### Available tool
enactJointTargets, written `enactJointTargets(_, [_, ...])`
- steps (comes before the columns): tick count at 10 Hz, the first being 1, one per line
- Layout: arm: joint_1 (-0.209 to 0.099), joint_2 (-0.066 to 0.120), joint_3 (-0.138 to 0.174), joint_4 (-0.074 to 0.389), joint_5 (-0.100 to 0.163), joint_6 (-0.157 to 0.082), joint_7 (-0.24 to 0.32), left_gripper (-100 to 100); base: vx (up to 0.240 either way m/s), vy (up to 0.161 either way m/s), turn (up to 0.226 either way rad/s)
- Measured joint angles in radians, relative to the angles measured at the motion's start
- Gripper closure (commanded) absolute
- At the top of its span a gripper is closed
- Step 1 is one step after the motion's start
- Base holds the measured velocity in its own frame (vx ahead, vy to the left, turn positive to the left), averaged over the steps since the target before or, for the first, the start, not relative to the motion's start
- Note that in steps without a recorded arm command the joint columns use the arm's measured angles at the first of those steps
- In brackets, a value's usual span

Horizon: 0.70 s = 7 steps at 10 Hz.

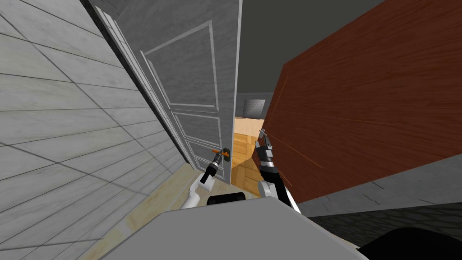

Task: Push the door open

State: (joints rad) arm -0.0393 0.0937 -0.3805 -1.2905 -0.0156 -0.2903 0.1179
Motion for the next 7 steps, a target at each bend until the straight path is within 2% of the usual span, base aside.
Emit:
enactJointTargets(3, [0.0,0.0,0.0,0.0,0.0,0.001,0.0,100,0.025,-0.021,0.011])
enactJointTargets(7, [0.004,0.003,0.023,0.011,0.003,0.008,-0.005,100,0.144,-0.123,0.045])
